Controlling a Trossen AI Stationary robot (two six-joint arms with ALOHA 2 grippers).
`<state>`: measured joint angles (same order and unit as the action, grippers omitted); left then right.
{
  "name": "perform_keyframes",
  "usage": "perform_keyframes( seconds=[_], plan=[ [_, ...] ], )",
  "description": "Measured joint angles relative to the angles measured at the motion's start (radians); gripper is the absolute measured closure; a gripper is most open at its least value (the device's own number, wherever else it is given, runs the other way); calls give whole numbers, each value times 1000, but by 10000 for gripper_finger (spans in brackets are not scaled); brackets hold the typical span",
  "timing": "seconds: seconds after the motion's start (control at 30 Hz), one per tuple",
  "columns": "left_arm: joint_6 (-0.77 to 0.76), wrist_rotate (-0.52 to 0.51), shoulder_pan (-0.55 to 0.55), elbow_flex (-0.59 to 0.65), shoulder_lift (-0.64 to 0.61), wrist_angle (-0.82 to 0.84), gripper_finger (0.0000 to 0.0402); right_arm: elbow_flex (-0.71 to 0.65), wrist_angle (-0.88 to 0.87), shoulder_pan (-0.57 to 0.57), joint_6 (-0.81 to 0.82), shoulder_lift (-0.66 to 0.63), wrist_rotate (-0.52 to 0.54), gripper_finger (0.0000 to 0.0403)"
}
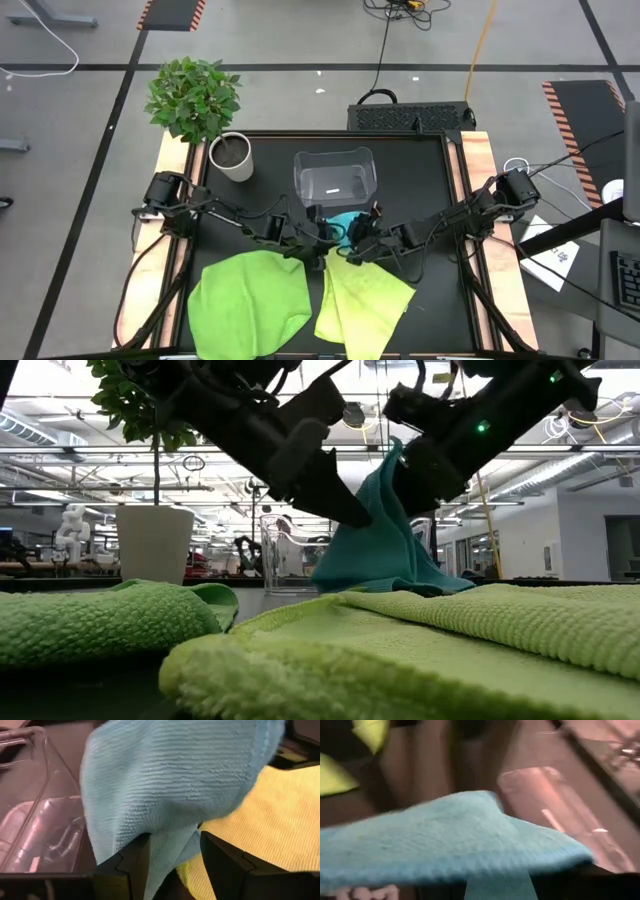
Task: Fold microfiber towels
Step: Fold the blue towel
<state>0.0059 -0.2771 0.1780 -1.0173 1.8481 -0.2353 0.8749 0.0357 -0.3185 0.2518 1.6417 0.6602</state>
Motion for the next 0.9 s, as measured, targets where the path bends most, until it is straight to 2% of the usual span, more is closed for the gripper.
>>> perform_keyframes(
  seconds=[0.07,0.4,0.67,0.9],
  plan=[
    [24,-1,-4,0,-1,-18,224,0,4,-11,-18,0,-37,236],
    [63,37,3,0,-2,-48,224,-1,52,-60,-122,0,-22,236],
    [60,64,-1,-1,-2,-51,224,-1,77,-142,-330,0,171,236],
    [60,75,-17,-1,-2,-52,224,0,105,-205,-436,0,286,236]
  ],
)
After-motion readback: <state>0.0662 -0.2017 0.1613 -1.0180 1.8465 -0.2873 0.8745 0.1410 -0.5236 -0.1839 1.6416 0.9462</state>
